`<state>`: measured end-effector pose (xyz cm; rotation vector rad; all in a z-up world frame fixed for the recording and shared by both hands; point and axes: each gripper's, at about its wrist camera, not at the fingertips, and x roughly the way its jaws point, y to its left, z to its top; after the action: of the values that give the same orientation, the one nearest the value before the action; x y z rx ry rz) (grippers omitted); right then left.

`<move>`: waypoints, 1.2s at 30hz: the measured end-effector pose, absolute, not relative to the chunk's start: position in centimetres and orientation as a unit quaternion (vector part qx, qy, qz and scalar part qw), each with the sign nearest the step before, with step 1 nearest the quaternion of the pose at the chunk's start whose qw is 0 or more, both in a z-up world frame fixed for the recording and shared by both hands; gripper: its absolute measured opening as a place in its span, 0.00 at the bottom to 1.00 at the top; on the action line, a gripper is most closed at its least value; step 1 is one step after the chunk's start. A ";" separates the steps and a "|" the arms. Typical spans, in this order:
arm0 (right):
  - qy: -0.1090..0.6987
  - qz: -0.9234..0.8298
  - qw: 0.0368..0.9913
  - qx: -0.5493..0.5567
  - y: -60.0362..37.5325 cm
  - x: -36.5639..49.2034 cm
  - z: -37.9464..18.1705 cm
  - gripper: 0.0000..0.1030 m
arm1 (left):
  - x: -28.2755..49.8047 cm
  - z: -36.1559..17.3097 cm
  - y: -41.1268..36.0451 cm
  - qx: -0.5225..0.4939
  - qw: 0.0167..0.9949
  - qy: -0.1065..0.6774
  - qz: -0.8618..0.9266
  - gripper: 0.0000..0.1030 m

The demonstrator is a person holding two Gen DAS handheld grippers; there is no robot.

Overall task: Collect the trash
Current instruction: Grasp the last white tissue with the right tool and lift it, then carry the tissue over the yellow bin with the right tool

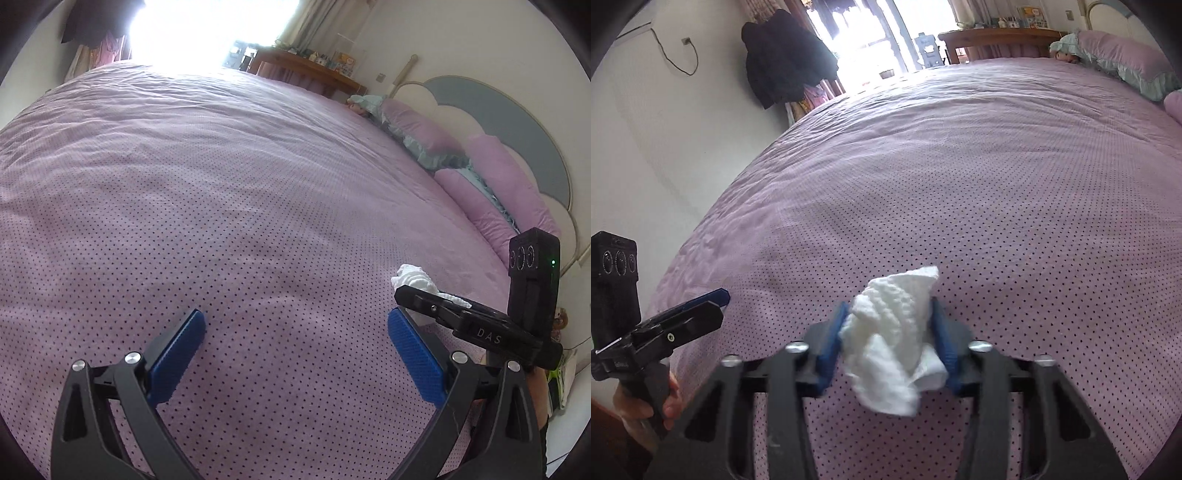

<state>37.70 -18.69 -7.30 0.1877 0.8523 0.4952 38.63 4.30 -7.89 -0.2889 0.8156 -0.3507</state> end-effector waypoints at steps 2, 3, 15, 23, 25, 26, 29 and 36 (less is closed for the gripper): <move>0.395 0.238 0.883 0.087 -19.2 36.5 -6.8 0.29 | 38.3 -7.7 4.3 -0.147 0.890 0.389 -0.185 0.96; 0.387 0.232 0.889 0.079 -19.5 35.5 -6.4 0.29 | 37.9 -7.7 4.2 -0.152 0.889 0.387 -0.193 0.96; 0.367 0.261 0.889 0.083 -24.8 19.0 -3.4 0.29 | 27.5 -6.3 -1.8 -0.142 0.863 0.381 -0.301 0.96; 0.375 0.222 0.894 0.103 -30.0 8.5 -3.7 0.29 | 18.8 -6.8 -8.6 -0.096 0.830 0.393 -0.384 0.96; 0.379 0.202 0.896 0.114 -31.6 5.9 -4.4 0.29 | 17.1 -7.3 -10.1 -0.086 0.821 0.399 -0.400 0.96; 0.382 0.192 0.895 0.123 -32.6 4.4 -4.9 0.29 | 16.2 -7.5 -11.0 -0.080 0.816 0.401 -0.409 0.96; 0.386 0.159 0.896 0.150 -35.0 0.7 -6.2 0.29 | 13.1 -8.4 -14.2 -0.063 0.793 0.410 -0.446 0.96; 0.389 0.084 0.895 0.200 -39.8 -7.0 -9.2 0.29 | 7.6 -11.4 -22.2 -0.018 0.733 0.441 -0.518 0.96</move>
<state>-6.97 -39.84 -9.21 0.4152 0.8072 0.1751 7.61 -22.21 -11.38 -0.0385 0.9693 -1.1403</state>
